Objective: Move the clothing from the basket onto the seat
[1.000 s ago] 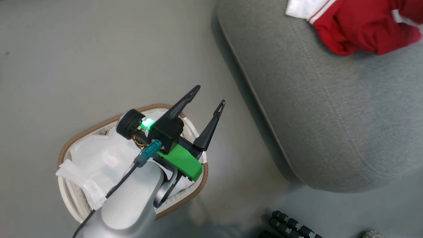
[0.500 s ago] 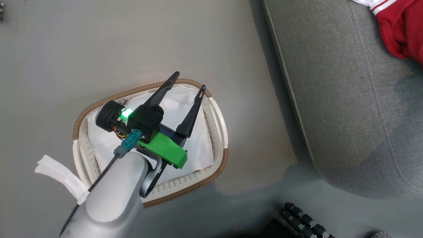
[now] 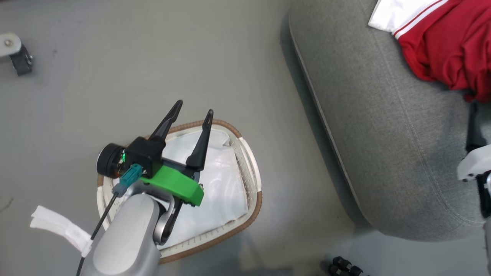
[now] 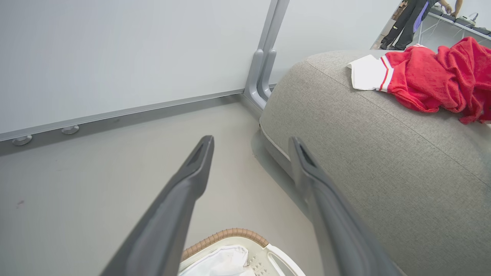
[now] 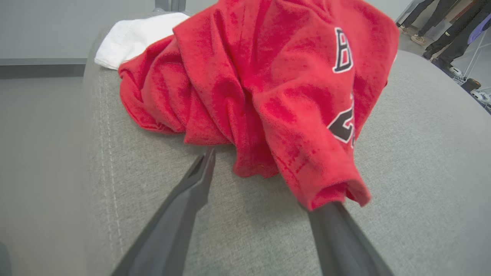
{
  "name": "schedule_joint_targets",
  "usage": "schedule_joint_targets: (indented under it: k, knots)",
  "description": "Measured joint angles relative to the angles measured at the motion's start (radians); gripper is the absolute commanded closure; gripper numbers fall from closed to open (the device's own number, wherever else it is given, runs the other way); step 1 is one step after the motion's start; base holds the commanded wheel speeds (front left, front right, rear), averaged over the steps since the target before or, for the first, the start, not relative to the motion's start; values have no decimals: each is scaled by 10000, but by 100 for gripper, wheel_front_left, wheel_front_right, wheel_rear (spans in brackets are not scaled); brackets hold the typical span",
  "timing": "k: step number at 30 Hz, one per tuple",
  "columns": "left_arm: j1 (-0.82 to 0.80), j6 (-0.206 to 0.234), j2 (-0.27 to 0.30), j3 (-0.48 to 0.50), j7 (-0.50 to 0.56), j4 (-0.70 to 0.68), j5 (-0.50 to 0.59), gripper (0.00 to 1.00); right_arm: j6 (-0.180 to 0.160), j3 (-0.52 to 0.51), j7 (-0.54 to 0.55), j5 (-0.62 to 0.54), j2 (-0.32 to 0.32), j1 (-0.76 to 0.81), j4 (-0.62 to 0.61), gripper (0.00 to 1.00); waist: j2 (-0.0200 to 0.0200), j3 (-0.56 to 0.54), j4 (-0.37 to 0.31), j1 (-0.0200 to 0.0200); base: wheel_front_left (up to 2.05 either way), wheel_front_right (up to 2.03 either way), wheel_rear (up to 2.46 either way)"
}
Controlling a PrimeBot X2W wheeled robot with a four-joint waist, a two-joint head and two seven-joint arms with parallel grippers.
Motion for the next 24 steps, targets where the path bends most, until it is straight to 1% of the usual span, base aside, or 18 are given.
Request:
schedule_joint_targets:
  k: [7, 11, 14, 18, 24]
  knots:
    - [836, -2, -276, 1129, 2, 59, 190, 0, 2, 1607, 0, 337, 725, 715, -1254, 0, 0, -998, 35, 0, 0, 0, 0]
    - [1291, -2, -445, 1889, 2, 8, 293, 0, 2, 2815, 0, 410, 1028, 823, -1946, 0, 0, -1498, 201, 0, 0, 0, 0]
    - [1627, -2, -566, 2537, 2, -71, 405, 0, 2, 3486, 0, 458, 1296, 816, -2334, 0, 0, -1807, 405, 0, 0, 0, 0]
    - [2032, -2, -734, 3430, 2, -113, 631, 0, 0, 4025, 0, 525, 1670, 797, -2667, 0, 0, -2172, 755, 0, 0, 0, 0]
    - [2530, 23, -905, 4589, 2, -69, 1009, 0, 2, 4458, 0, 395, 1918, 904, -2648, 0, 0, -2682, 1275, 0, 0, 0, 0]
